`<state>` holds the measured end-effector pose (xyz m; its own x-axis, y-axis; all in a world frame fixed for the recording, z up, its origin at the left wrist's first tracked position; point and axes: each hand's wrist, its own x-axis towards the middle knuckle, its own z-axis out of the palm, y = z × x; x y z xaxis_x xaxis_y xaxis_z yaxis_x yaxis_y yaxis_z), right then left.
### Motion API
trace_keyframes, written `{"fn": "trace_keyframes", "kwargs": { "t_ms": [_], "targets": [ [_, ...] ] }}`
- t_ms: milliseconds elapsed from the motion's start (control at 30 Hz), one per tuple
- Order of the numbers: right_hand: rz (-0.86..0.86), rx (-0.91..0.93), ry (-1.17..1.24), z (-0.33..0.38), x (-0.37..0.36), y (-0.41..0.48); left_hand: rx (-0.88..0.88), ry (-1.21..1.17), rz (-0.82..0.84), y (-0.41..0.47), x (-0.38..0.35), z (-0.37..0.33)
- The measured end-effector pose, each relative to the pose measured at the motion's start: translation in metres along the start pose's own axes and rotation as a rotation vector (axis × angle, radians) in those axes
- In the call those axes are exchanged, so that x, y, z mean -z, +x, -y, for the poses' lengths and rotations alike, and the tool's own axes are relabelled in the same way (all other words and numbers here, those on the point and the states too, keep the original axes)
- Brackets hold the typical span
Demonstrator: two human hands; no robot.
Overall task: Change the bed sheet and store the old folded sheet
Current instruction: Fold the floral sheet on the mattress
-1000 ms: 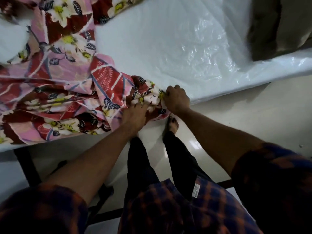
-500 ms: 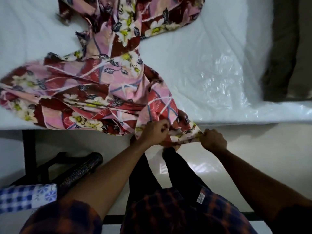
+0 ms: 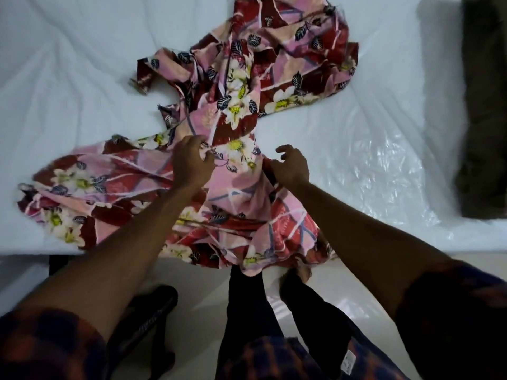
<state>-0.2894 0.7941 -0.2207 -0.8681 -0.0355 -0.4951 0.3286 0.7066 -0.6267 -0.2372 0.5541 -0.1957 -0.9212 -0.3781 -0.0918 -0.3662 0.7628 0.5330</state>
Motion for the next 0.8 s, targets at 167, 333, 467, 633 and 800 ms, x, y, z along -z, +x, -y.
{"fn": "trace_keyframes", "kwargs": {
  "t_ms": [167, 333, 467, 633, 800],
  "targets": [
    [0.182, 0.046, -0.307, 0.01, -0.029, 0.049, 0.13, 0.186, 0.124, 0.09, -0.007, 0.034],
    [0.073, 0.051, -0.214, 0.005, -0.028, 0.048, 0.08, 0.158, 0.242, 0.118, -0.001, 0.052],
    [-0.262, -0.195, -0.141, -0.024, 0.021, 0.038, 0.11, 0.139, 0.027, 0.114, 0.023, 0.057],
    [-0.435, -0.525, -0.022, -0.063, 0.074, 0.023, 0.27, 0.069, -0.068, 0.122, 0.042, 0.08],
    [-0.304, -0.573, -0.129, -0.051, 0.068, 0.031, 0.315, 0.142, -0.029, 0.13, 0.05, 0.08]
  ]
}}
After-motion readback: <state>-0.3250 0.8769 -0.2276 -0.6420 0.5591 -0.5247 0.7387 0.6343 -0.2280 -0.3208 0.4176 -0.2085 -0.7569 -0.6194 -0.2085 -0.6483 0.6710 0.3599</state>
